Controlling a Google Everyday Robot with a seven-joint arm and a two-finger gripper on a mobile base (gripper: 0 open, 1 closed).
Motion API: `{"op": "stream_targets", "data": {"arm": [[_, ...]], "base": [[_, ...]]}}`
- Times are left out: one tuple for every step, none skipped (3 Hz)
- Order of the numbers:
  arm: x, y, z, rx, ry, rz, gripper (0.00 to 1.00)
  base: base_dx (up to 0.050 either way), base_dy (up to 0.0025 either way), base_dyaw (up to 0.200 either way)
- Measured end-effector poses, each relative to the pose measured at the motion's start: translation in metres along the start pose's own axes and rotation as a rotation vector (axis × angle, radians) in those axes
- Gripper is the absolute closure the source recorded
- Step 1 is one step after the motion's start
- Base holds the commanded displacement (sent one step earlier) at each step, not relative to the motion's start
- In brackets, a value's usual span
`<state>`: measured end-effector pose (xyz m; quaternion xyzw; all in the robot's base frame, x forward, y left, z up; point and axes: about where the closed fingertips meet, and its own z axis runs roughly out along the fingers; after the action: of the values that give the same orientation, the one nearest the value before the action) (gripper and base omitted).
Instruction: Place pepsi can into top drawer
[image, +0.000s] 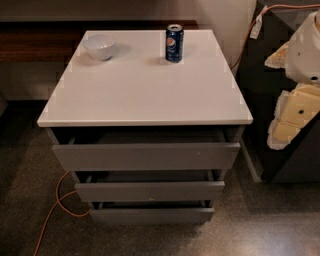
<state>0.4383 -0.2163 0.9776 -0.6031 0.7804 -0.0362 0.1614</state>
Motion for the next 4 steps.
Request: {"op": "stream_targets", "data": {"arm": [[0.0,0.0,0.0,0.0,0.0,0.0,0.0],[-0.0001,0.0,-0.0001,0.001,0.0,0.0,0.0],[-0.0001,0.0,-0.0002,0.001,0.0,0.0,0.0],[-0.0034,0.0062,-0.0008,0.005,0.006,-0.024,0.0]], "base": [[0.033,0.00001,0.0],[0.05,0.0,0.0],[0.0,0.0,0.0],[0.0,0.0,0.0]]}}
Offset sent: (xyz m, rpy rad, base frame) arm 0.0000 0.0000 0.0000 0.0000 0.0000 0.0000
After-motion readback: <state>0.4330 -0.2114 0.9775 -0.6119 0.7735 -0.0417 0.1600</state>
